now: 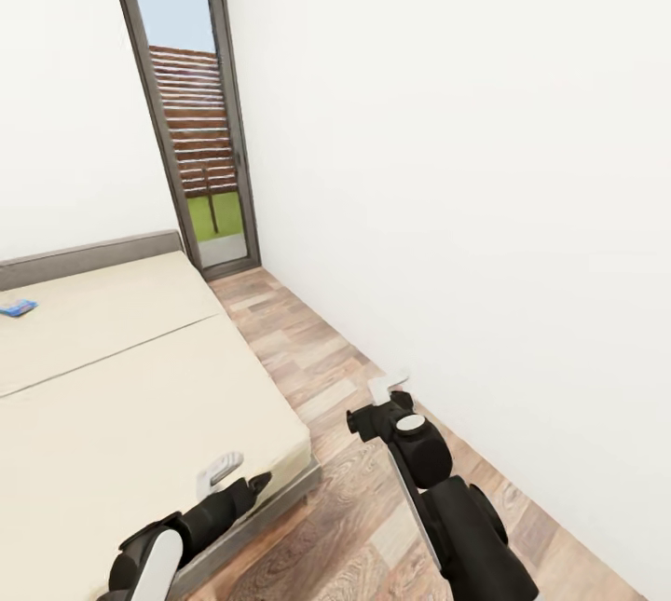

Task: Put all the toys in the child's room - the three board games (two on the bed and one on the table), the two jigsaw puzzles on the table, and the tennis ball on the table - inside the toy box on the table in the child's room.

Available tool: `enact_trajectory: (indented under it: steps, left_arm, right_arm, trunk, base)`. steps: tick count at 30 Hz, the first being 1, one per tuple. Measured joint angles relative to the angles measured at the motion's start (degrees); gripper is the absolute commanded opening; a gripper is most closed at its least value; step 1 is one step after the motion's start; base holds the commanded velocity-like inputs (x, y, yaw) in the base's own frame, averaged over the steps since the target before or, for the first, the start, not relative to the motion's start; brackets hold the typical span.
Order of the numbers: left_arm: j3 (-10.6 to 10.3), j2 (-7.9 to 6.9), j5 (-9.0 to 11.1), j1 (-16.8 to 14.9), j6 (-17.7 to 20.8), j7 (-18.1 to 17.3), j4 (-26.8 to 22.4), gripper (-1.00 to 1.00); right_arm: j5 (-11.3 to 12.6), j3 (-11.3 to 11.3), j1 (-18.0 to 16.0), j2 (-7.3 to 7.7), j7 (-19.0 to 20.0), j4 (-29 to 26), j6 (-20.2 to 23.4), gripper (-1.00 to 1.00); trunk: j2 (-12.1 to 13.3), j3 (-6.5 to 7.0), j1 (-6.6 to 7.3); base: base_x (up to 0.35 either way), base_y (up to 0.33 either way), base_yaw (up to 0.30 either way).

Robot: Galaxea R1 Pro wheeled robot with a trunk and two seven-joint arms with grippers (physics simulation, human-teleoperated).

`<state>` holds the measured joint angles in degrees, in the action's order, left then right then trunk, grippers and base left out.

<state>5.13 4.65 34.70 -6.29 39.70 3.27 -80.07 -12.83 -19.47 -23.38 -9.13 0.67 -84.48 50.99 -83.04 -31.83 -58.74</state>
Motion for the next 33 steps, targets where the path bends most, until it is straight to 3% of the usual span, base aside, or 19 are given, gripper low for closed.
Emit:
enact_trajectory:
  steps: [11,18,21,22,26,33]
  left_arm:
    - [0.12,-0.17,-0.16,0.00,-0.10,-0.14,-0.33,1.00]
    - [0.07,-0.29,-0.23,0.08,-0.22,0.07,-0.20,1.00]
    - [-1.21,-0.20,-0.19,0.01,-0.21,0.47,-0.36,1.00]
    - [-1.68,-0.18,-0.18,0.00,-0.20,0.77,-0.54,1.00]
    - [-1.81,-0.20,-0.18,-0.01,-0.20,0.84,-0.67,1.00]
    - [-1.86,-0.21,-0.21,-0.01,-0.20,0.86,-0.72,1.00]
  right_arm:
    - [-0.13,0.05,-0.02,0.02,0.04,-0.26,0.01,1.00]
    - [0.45,-0.17,0.56,0.32,0.32,-2.24,-0.06,1.00]
    - [0.57,0.12,0.66,0.28,0.40,-2.56,0.46,1.00]
    - [2.13,0.32,0.66,0.40,0.85,-2.54,0.75,1.00]
    - [3.64,0.12,0.69,0.45,1.83,-2.62,0.90,1.00]
    - [4.20,-0.05,0.72,0.45,2.29,-3.23,1.14,1.00]
  trunk:
    - [0.00,-0.16,0.01]
    - [0.00,-0.20,0.00]
    - [0.00,-0.20,-0.01]
    - [0.00,-0.20,-0.01]
    - [0.00,-0.20,-0.01]
    - [0.00,-0.20,-0.01]
  base:
    - [-0.017,0.053,0.244]
    - [-0.054,0.044,0.013]
    - [-0.206,0.214,0.000]
    - [-0.213,0.239,0.000]
    - [-0.202,0.251,0.000]
    - [-0.163,0.276,0.004]
